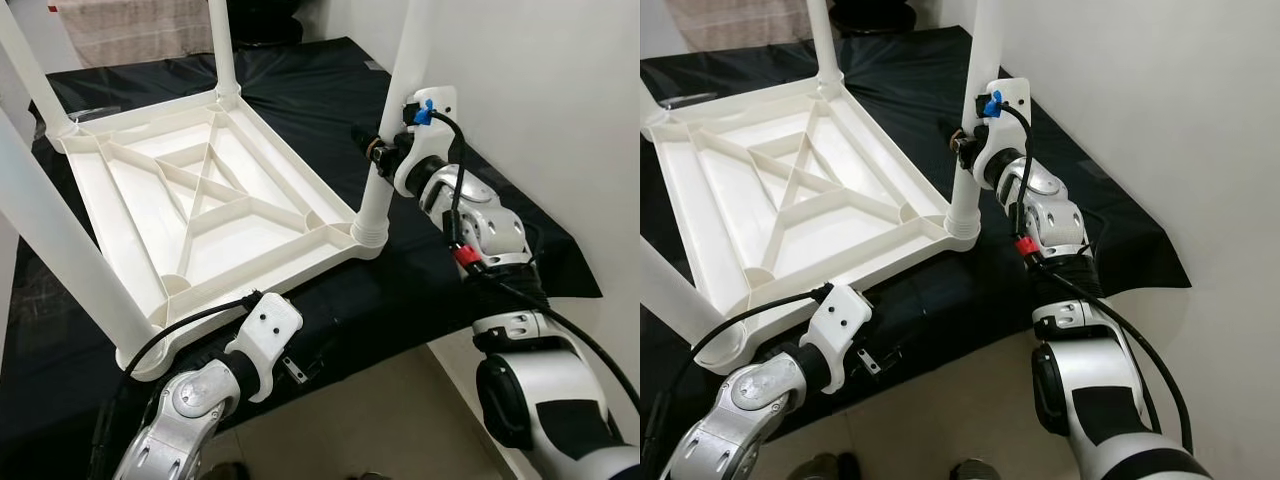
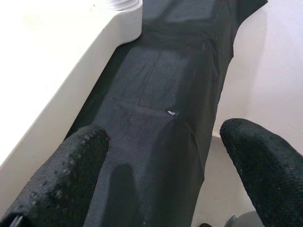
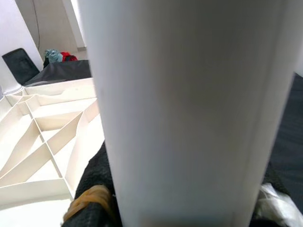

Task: Building children table

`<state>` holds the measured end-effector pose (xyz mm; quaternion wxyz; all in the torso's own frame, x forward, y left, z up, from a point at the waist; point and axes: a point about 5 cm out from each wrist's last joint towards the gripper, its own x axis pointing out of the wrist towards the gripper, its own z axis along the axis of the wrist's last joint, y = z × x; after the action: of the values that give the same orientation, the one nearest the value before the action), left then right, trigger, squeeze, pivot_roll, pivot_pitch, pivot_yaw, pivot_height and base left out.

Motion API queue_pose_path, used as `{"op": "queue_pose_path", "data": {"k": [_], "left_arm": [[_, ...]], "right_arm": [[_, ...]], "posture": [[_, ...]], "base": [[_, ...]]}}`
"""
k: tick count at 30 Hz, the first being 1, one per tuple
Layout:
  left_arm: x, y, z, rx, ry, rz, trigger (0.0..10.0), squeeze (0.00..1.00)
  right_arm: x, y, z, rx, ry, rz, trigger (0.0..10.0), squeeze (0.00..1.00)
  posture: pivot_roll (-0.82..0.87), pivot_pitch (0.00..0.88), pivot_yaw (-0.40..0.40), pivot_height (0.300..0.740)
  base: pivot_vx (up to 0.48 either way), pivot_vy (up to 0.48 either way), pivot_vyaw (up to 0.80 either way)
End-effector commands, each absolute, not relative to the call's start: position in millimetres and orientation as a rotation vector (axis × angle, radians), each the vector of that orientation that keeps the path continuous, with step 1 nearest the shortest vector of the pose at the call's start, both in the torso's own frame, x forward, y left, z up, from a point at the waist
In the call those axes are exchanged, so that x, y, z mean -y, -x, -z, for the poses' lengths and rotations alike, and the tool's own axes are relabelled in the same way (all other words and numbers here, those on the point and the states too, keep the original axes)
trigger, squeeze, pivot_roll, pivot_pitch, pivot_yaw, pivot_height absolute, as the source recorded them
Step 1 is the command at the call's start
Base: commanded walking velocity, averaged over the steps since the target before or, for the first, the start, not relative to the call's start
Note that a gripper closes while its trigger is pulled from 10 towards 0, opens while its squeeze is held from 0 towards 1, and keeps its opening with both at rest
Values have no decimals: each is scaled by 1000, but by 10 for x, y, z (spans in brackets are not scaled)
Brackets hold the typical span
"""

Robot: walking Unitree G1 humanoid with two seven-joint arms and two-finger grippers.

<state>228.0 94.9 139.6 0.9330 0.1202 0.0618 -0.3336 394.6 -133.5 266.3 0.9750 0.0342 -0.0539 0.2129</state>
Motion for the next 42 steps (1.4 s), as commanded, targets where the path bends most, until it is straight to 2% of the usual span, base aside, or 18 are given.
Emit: {"op": "queue_pose_path", "data": {"k": [1, 4, 7, 10, 12, 17, 19, 21, 23, 24, 25, 30, 36, 37, 41, 42], "left_arm": [[-937, -2254, -1381, -146, -236, 697, 10000, 0], [-973, -2285, -1407, -147, -233, 673, 10000, 0], [-1149, -2461, -1569, -109, -223, 528, 10000, 0], [-1177, -2489, -1597, -102, -219, 505, 10000, 0], [-1336, -2666, -1727, -83, -214, 348, 10000, 0], [-1364, -2758, -1761, -92, -251, 332, 10000, 0], [-1309, -2782, -1715, -115, -273, 394, 10000, 0], [-1131, -2787, -1564, -179, -353, 607, 10000, 0], [-1131, -2787, -1564, -179, -353, 607, 10000, 0], [-1013, -2751, -1405, -273, -404, 794, 10000, 0], [-987, -2733, -1364, -302, -416, 850, 10000, 0], [-973, -2680, -1313, -362, -465, 967, 10000, 0], [-1058, -2686, -1259, -404, -521, 989, 9882, 0], [-1075, -2684, -1244, -417, -528, 996, 6314, 0], [-1083, -2663, -1237, -430, -520, 1026, 6235, 0], [-1066, -2638, -1255, -427, -503, 1057, 3686, 0]], "right_arm": [[1361, -3957, -2523, 36, -56, -426, 0, 0], [1399, -3957, -2515, 24, -32, -434, 0, 0], [1464, -3943, -2530, 13, 0, -418, 0, 0], [1472, -3939, -2530, 12, 3, -415, 0, 0], [1486, -3830, -2450, -25, 14, -384, 0, 0], [1458, -3705, -2362, -55, 10, -386, 0, 0], [1430, -3644, -2317, -70, 2, -397, 0, 0], [1378, -3543, -2245, -95, -12, -410, 0, 0], [1378, -3543, -2245, -95, -12, -410, 0, 0], [1356, -3501, -2230, -108, -15, -409, 0, 0], [1354, -3496, -2234, -110, -15, -406, 0, 0], [1372, -3459, -2275, -119, -7, -380, 0, 0], [1394, -3421, -2304, -123, -7, -360, 0, 0], [1398, -3414, -2310, -123, -8, -357, 0, 0], [1393, -3407, -2312, -125, -9, -355, 0, 0], [1389, -3405, -2309, -127, -10, -354, 0, 0]], "posture": [[-33, 217, -92, 740], [-38, 207, -93, 740], [-42, 193, -98, 740], [-42, 193, -98, 740], [-45, 179, -104, 740], [-49, 176, -104, 740], [-58, 170, -102, 740], [-81, 165, -88, 740], [-81, 165, -88, 740], [-89, 164, -78, 740], [-89, 164, -78, 740], [-92, 168, -75, 740], [-92, 175, -74, 740], [-92, 178, -75, 740], [-92, 179, -76, 740], [-92, 180, -77, 740]], "base": [[0, 0, 0], [0, 0, 0], [0, 0, 0], [0, 0, 0], [0, 0, 0], [0, 0, 0], [0, 0, 0], [0, 0, 0], [0, 0, 0], [0, 0, 0], [0, 0, 0], [0, 0, 0], [0, 0, 0], [0, 0, 0], [0, 0, 0], [0, 0, 0]]}}
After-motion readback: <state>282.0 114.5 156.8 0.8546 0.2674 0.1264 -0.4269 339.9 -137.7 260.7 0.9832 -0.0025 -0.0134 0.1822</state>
